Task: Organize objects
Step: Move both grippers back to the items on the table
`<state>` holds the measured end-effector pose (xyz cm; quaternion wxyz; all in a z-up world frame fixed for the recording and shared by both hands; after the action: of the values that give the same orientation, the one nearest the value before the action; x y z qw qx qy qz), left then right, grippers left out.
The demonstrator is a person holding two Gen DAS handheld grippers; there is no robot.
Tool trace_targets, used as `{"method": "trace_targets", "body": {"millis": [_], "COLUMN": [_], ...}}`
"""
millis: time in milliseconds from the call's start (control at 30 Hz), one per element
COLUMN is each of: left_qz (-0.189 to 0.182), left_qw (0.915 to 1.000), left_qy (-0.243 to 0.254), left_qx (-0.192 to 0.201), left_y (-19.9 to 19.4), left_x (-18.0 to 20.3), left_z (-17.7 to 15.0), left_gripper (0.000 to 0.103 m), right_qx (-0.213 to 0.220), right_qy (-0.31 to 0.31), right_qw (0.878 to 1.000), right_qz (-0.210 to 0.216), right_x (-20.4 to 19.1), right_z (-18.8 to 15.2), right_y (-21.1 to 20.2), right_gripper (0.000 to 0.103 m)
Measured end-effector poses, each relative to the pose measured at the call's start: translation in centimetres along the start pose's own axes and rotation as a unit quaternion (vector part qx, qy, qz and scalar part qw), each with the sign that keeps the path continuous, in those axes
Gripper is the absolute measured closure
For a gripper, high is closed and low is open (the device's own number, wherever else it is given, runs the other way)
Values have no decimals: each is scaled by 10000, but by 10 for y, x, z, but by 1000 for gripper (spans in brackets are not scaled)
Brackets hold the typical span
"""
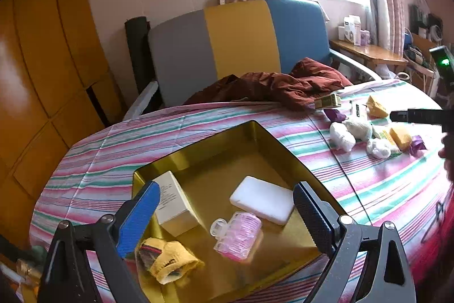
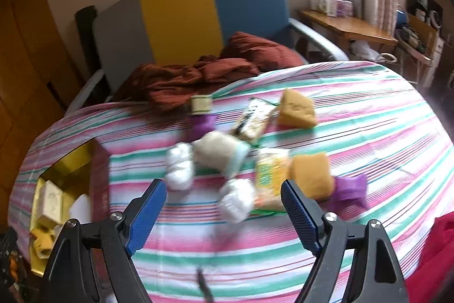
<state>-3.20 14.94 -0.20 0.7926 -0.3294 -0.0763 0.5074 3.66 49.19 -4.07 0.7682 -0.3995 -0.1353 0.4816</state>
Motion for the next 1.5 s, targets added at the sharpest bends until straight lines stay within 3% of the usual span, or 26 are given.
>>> {"method": "trace_targets", "body": {"millis": [200, 400, 600, 833, 1000, 1200, 1400, 1500], "left_qz": [-242, -662, -1074, -1474, -1537, -1599, -1635, -1711], "left_qw": [9994, 9959, 9909, 9840, 9803, 9746, 9708, 9673], "left_qy": [218, 597, 757, 762, 731, 573, 449, 431], "left_qx": [-68, -145, -286, -655, -1007, -1461, -1700, -1823], "left_y": [8, 19, 38, 78, 116, 157, 184, 196], "left_x": [22, 61, 100, 146, 173, 191, 202, 207], "left_z": [4, 14, 33, 61, 71, 72, 71, 70], "left_gripper": [7, 7, 7, 8, 8, 8, 13, 24], "right_qx": [64, -51, -220, -113, 104, 158, -85, -273], "right_qy": [625, 1957, 2291, 2458, 3147, 3559, 3423, 3172], "right_qw": [9960, 9798, 9730, 9691, 9490, 9344, 9395, 9479], "right_qz": [-628, -415, -199, -153, -148, -82, -32, -50], "right_x": [65, 123, 130, 136, 163, 180, 175, 167], "right_z": [16, 2, -5, -6, -13, -17, -16, -15], "right_y": [13, 23, 30, 29, 22, 23, 34, 40], "right_gripper": [19, 19, 18, 19, 19, 18, 18, 18]}}
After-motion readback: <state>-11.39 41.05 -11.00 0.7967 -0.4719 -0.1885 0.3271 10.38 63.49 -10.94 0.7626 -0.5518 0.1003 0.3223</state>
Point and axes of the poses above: each gripper's, at about its wrist camera, not at the fingertips, and y roughly the way its jaws point, x to its right, z to its top, the point moved 3 cm from there along y, roughly the way its jaws point, and after that the axes turned 3 degrees about z, right-handed, at the moved point
